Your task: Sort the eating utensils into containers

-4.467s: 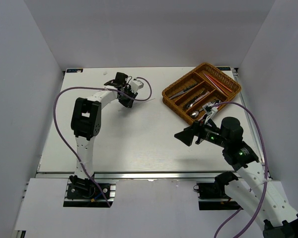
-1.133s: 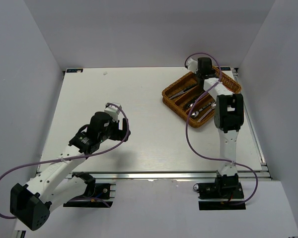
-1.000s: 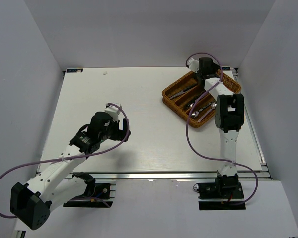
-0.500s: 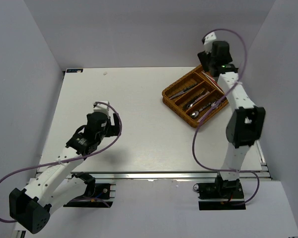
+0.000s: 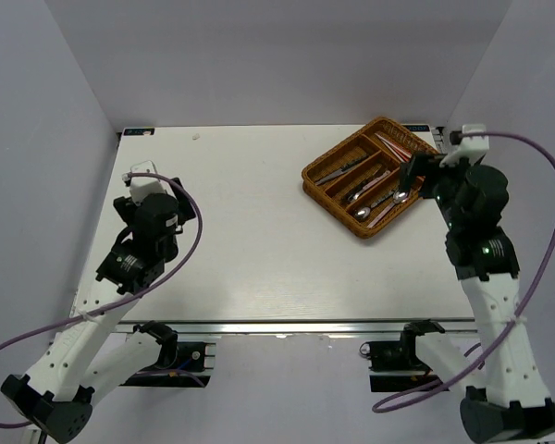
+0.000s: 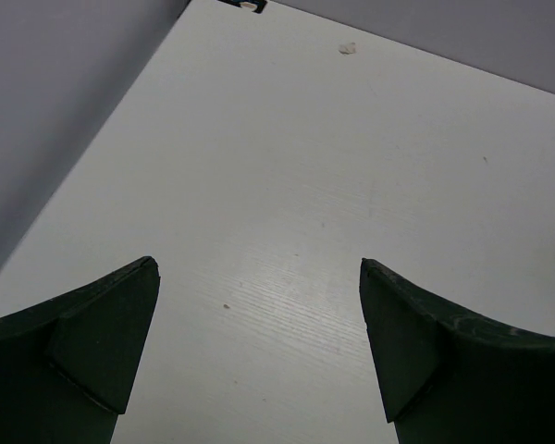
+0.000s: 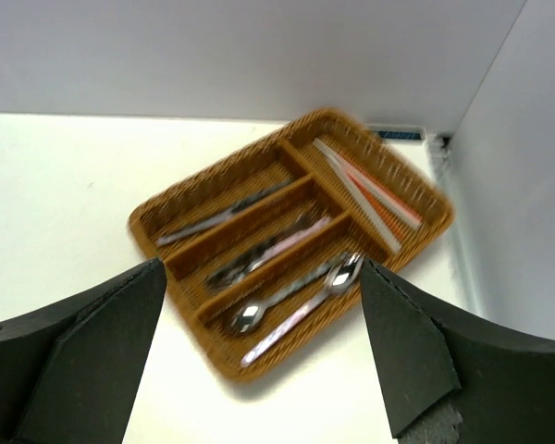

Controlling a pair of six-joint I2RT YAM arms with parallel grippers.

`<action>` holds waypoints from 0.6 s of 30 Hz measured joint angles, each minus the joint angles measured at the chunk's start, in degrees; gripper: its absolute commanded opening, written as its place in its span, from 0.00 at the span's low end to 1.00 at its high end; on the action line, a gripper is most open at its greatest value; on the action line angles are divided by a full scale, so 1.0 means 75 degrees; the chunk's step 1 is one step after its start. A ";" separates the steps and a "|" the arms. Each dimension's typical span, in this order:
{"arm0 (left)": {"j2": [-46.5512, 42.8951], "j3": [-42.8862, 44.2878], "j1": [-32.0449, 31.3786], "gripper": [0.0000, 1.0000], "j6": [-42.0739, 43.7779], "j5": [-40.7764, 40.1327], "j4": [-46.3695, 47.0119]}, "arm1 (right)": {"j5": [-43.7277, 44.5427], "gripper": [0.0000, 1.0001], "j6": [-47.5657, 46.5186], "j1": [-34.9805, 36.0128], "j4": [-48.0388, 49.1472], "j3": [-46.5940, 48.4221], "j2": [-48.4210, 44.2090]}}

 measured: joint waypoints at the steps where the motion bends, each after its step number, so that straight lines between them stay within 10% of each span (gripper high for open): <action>1: -0.0029 0.0012 0.0000 0.98 -0.0006 -0.0189 0.0012 | -0.0067 0.89 0.0166 0.0009 -0.0149 -0.0221 -0.0329; 18: -0.1282 0.0160 0.0012 0.98 0.0035 -0.1574 0.0184 | -0.0111 0.89 0.0749 0.0050 -0.2244 -0.1737 -0.2637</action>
